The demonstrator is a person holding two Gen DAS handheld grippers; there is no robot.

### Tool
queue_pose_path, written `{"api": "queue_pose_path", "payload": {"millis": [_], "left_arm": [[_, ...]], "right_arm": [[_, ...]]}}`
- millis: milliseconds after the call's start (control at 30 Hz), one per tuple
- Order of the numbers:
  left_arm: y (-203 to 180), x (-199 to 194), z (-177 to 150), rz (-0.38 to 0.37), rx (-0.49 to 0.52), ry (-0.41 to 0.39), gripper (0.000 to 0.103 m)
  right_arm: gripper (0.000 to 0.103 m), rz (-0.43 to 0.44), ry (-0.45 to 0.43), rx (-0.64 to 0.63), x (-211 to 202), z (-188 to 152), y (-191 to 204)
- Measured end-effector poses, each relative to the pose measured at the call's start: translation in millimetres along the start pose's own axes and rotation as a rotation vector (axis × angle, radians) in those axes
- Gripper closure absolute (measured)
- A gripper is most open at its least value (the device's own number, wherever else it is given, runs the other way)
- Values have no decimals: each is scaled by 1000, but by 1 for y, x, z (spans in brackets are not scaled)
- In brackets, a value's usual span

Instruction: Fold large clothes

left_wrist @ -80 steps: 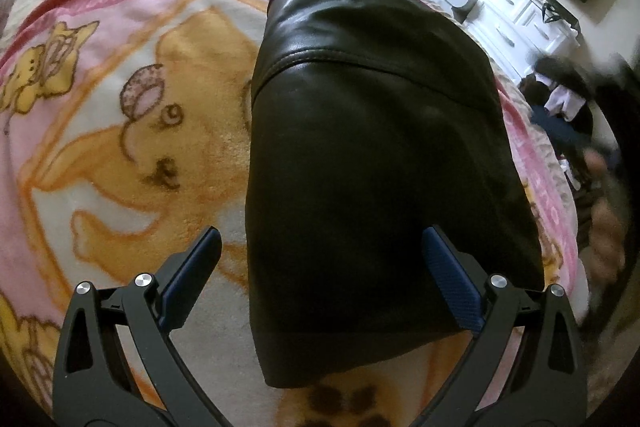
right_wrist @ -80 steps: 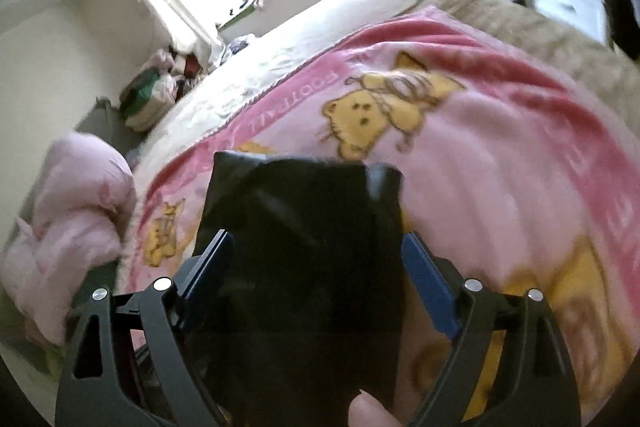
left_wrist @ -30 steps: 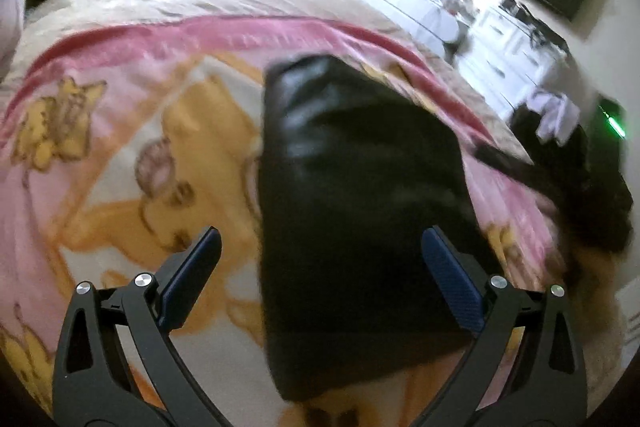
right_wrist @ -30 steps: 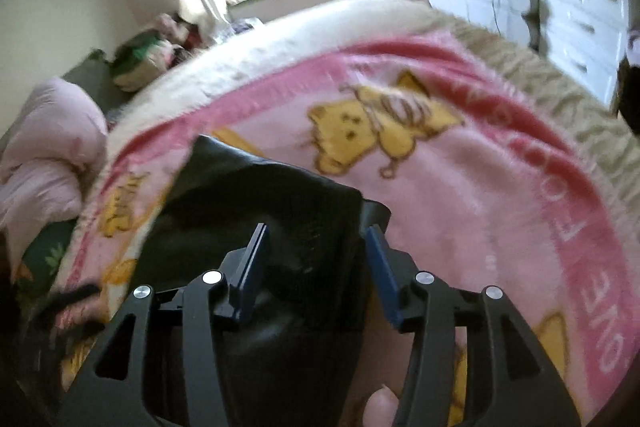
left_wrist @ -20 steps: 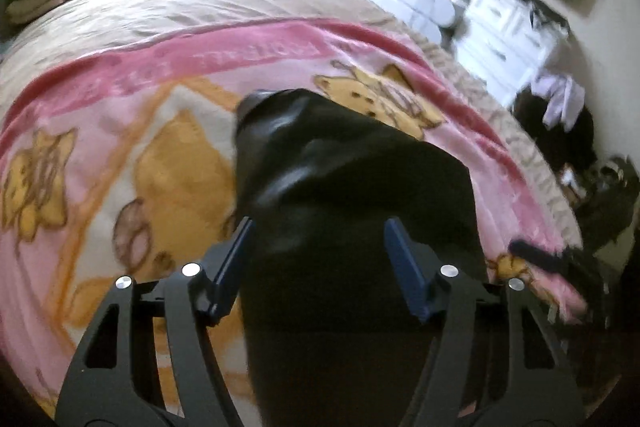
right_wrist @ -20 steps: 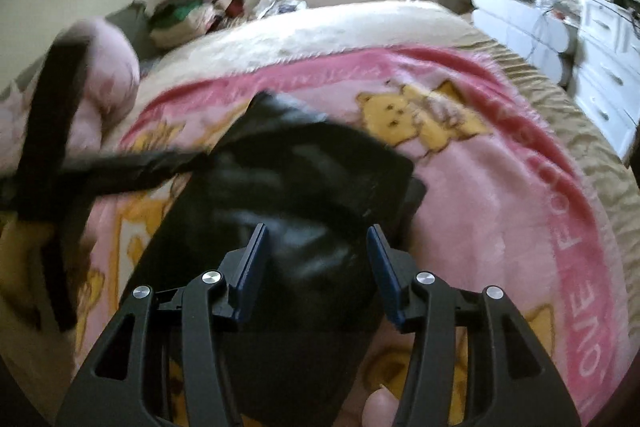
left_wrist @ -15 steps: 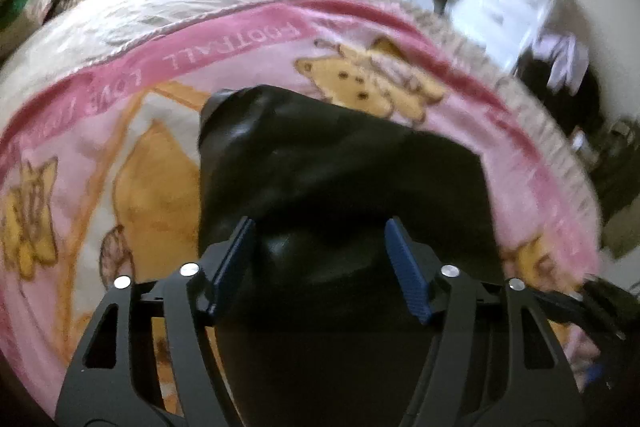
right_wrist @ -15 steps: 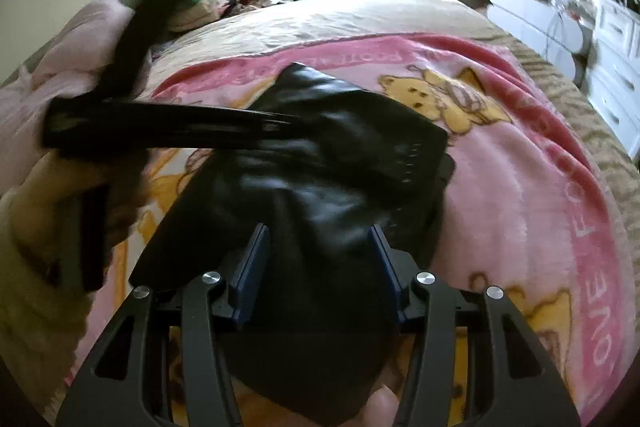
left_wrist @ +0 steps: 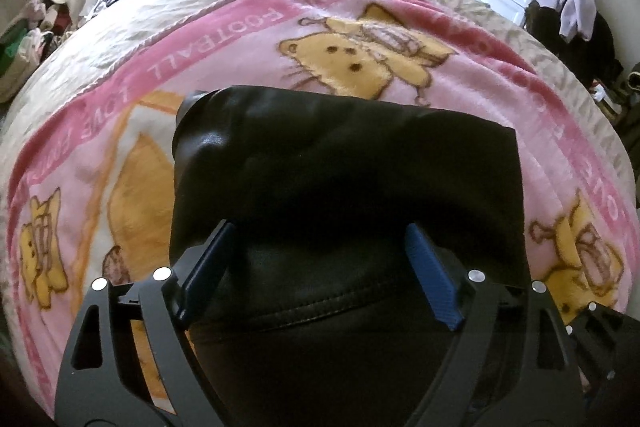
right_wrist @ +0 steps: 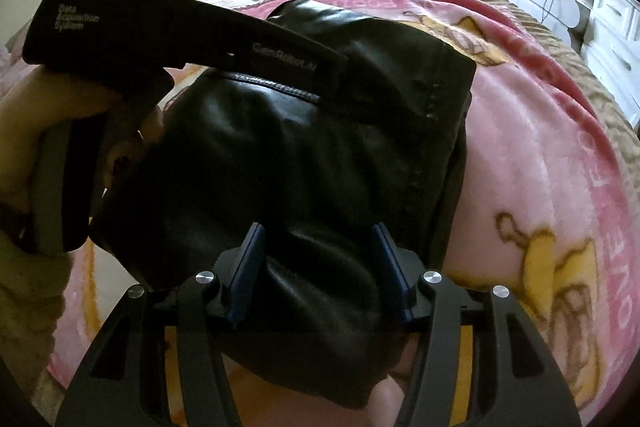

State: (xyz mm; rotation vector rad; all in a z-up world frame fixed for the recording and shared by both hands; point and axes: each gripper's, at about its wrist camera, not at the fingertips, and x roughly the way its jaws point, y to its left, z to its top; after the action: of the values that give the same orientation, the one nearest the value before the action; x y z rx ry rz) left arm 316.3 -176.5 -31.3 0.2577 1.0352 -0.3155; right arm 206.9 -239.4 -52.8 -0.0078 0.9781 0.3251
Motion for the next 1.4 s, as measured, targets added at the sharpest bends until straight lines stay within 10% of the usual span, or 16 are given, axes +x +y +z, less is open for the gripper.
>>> {"api": "queue_pose_path", "payload": {"millis": [267, 567, 767, 1400], "left_arm": [[0, -3, 2, 1, -5, -4, 25], [2, -30, -5, -37, -41, -11, 25], [0, -64, -15, -39, -62, -59, 10], [-11, -160, -80, 11, -64, -193, 9]], "right_arm": [[46, 20, -8, 10, -6, 1, -3], [11, -13, -64, -40, -40, -11, 14], [8, 37, -116, 19, -70, -23, 17], [4, -33, -265, 24, -144, -59, 25]]}}
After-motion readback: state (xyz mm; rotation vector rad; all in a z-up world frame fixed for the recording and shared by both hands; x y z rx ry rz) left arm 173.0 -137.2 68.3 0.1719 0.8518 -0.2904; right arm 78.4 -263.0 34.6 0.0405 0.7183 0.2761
